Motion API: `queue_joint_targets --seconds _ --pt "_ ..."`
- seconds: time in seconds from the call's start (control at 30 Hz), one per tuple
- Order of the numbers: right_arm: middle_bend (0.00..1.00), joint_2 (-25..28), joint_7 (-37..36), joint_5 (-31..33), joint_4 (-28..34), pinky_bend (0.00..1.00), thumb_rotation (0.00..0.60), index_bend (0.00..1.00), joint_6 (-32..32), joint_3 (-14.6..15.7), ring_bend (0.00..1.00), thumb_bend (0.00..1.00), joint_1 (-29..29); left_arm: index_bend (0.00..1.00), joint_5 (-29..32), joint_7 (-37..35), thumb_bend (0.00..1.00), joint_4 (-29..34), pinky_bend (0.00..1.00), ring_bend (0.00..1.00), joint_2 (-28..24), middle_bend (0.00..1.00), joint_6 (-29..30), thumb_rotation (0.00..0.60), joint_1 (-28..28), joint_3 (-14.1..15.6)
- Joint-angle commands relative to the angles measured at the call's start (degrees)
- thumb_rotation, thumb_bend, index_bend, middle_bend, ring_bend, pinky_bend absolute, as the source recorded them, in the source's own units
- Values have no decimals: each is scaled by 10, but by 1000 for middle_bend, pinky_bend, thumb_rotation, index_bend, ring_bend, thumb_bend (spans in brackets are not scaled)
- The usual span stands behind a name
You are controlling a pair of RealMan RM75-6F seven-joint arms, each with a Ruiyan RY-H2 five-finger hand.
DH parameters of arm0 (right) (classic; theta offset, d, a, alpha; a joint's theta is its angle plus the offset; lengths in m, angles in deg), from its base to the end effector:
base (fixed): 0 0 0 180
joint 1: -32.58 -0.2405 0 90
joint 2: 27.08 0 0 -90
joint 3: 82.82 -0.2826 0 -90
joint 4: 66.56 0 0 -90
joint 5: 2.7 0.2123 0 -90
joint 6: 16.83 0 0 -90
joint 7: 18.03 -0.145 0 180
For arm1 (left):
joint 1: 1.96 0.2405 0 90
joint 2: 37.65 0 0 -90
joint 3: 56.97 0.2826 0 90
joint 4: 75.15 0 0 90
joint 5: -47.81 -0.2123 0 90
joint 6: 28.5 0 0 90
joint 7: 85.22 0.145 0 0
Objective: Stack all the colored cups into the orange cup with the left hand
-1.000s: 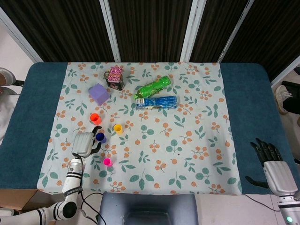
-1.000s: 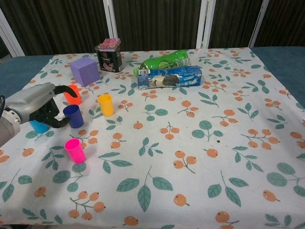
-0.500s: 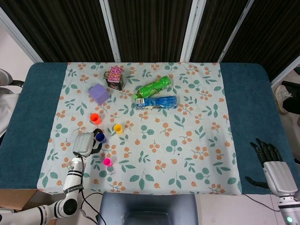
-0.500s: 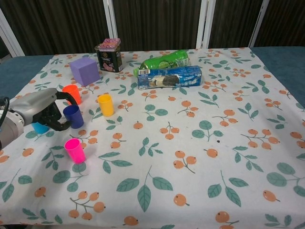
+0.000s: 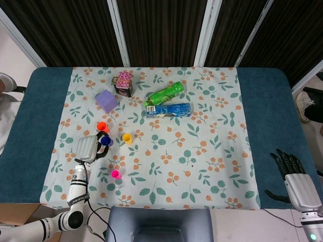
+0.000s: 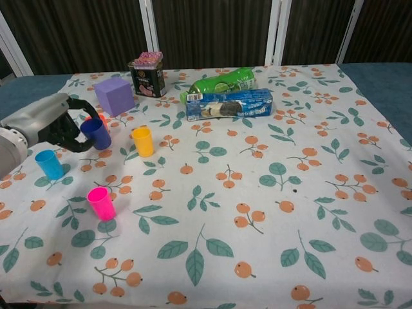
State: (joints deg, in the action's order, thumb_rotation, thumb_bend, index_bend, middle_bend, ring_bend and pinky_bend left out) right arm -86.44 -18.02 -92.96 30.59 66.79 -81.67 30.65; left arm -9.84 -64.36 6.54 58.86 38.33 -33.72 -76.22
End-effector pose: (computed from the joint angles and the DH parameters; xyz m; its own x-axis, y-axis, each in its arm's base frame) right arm -0.3301 -0.1507 0.1723 0.3997 -0.1175 0.9091 -0.9165 -0.0329 0.3987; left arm -0.2111 0.3551 -0.0074 0.2041 0.1063 0.9732 0.9789 -0.0082 -0.2044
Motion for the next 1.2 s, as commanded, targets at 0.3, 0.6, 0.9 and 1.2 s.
queue_joint_targets --seconds 0.3,0.6,0.9,1.2 --pt "0 1 -2 0 0 0 600 0 3 -1 0 154 1 551 89 16 376 -61 1000 1000 -13 1000 -23 600 -66 -84" --pt "0 3 -7 2 -1 0 600 0 6 -3 0 155 2 551 106 14 378 -110 1000 1000 5 1000 -39 600 -79 -62" --pt "0 3 -7 1 -1 0 600 0 7 -3 0 154 3 547 109 17 378 -154 1000 1000 29 1000 -48 600 -96 -48" --pt "0 5 -12 0 -2 0 600 0 10 -4 0 154 4 22 110 14 381 -182 1000 1000 39 1000 -64 600 -104 -38"
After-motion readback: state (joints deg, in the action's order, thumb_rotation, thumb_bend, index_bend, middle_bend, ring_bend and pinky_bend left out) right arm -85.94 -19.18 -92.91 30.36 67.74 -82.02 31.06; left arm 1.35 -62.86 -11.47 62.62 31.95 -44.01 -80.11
